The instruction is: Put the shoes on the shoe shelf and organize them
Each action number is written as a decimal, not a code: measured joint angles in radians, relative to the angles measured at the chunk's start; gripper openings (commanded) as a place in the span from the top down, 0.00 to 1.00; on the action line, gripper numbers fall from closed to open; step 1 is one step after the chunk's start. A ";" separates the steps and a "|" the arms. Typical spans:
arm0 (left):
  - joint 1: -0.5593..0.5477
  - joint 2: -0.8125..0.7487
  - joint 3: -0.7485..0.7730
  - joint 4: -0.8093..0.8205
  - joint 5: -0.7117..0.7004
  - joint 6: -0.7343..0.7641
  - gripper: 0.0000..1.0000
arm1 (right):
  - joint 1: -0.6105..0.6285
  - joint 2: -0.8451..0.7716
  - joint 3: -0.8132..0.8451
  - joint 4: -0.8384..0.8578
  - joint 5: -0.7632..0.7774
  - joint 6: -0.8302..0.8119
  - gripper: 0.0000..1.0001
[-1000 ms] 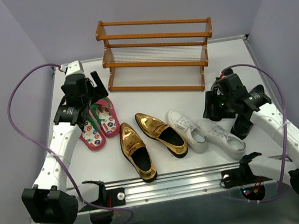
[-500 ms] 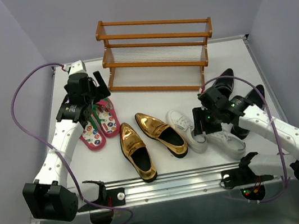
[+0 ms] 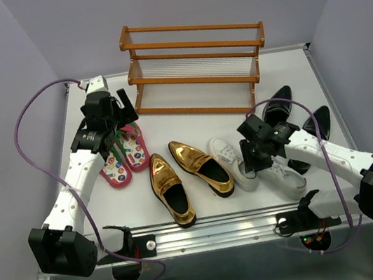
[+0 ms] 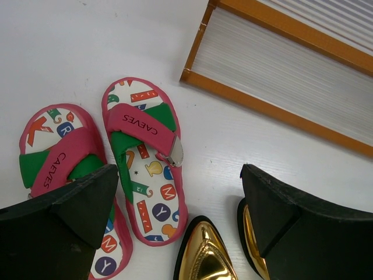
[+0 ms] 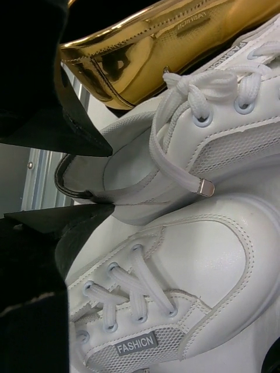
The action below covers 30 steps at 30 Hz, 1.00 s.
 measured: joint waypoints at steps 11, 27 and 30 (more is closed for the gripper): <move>0.000 0.000 -0.006 0.013 0.000 0.002 0.01 | 0.027 0.040 -0.026 0.037 0.016 0.008 0.98; 0.000 0.001 -0.016 0.014 -0.004 -0.003 0.01 | 0.033 -0.027 -0.027 0.037 0.049 0.191 0.99; 0.000 0.001 -0.019 0.013 -0.006 -0.008 0.01 | 0.033 -0.085 -0.044 0.048 0.058 0.255 0.99</move>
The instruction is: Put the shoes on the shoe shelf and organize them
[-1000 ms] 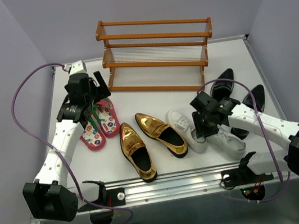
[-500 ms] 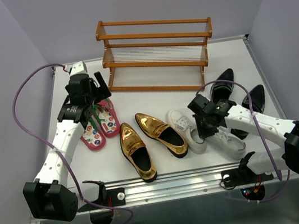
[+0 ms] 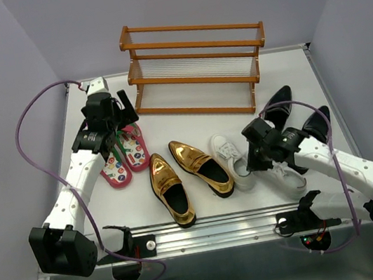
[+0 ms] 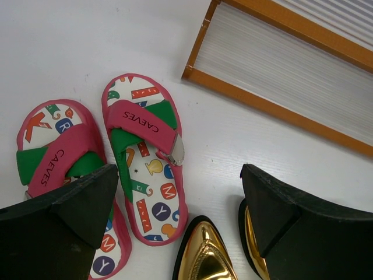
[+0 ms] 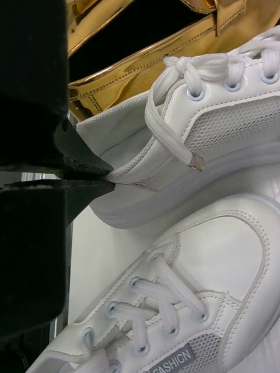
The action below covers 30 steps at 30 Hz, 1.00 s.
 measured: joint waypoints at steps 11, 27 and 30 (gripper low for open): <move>0.000 0.000 -0.030 0.012 0.001 -0.024 0.01 | 0.000 -0.039 -0.083 0.029 -0.018 0.086 0.61; 0.000 -0.003 -0.046 0.022 -0.008 -0.031 0.01 | 0.059 0.071 0.228 0.011 0.028 -0.108 0.39; 0.000 -0.003 -0.046 0.022 -0.016 -0.032 0.01 | 0.124 0.154 0.327 0.011 0.042 -0.165 0.39</move>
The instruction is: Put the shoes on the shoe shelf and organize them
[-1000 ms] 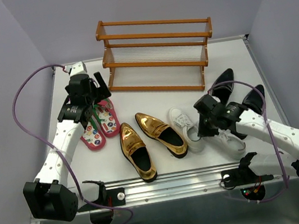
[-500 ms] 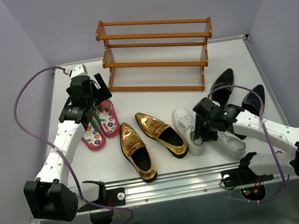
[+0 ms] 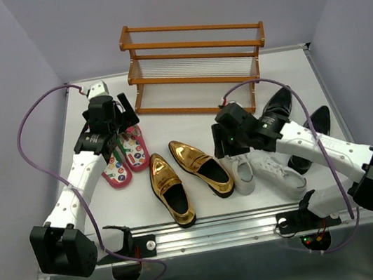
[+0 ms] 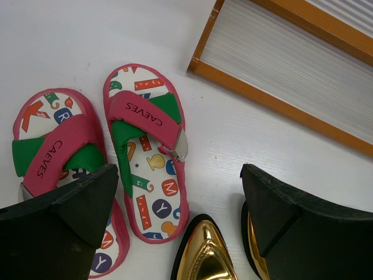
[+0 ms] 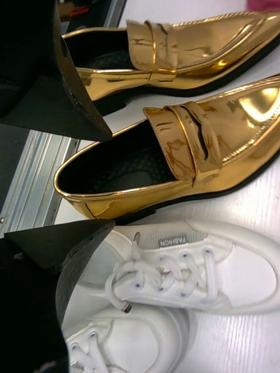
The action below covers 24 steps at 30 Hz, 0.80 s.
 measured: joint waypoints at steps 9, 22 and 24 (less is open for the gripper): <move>0.000 0.000 0.000 -0.011 -0.004 -0.007 0.01 | 0.073 0.163 -0.048 -0.006 -0.012 -0.072 0.46; 0.000 0.000 0.000 -0.020 -0.005 -0.011 0.01 | 0.124 0.211 -0.095 0.023 -0.059 -0.113 0.74; 0.000 -0.002 -0.001 -0.024 -0.005 -0.011 0.01 | 0.132 0.224 -0.088 0.022 -0.052 -0.119 0.78</move>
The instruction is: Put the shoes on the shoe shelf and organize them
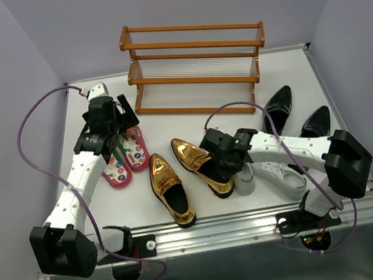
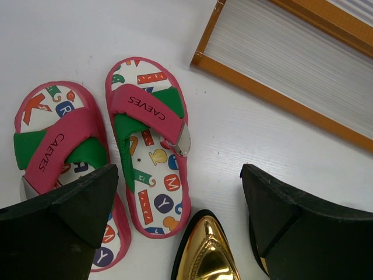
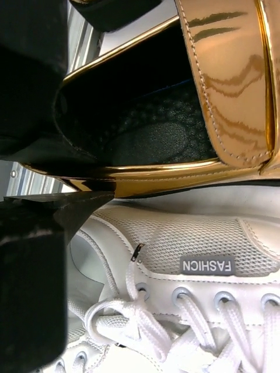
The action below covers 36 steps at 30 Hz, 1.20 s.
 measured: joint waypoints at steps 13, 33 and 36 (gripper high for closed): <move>0.000 -0.014 0.000 -0.003 -0.002 0.000 0.01 | 0.030 0.031 0.045 -0.039 0.089 0.029 0.99; 0.000 -0.037 0.000 -0.007 -0.002 0.001 0.01 | -0.121 0.199 0.440 -0.040 0.154 -0.016 0.99; 0.000 -0.037 0.000 -0.007 -0.003 0.001 0.01 | -0.154 0.255 0.506 -0.082 0.165 -0.053 0.99</move>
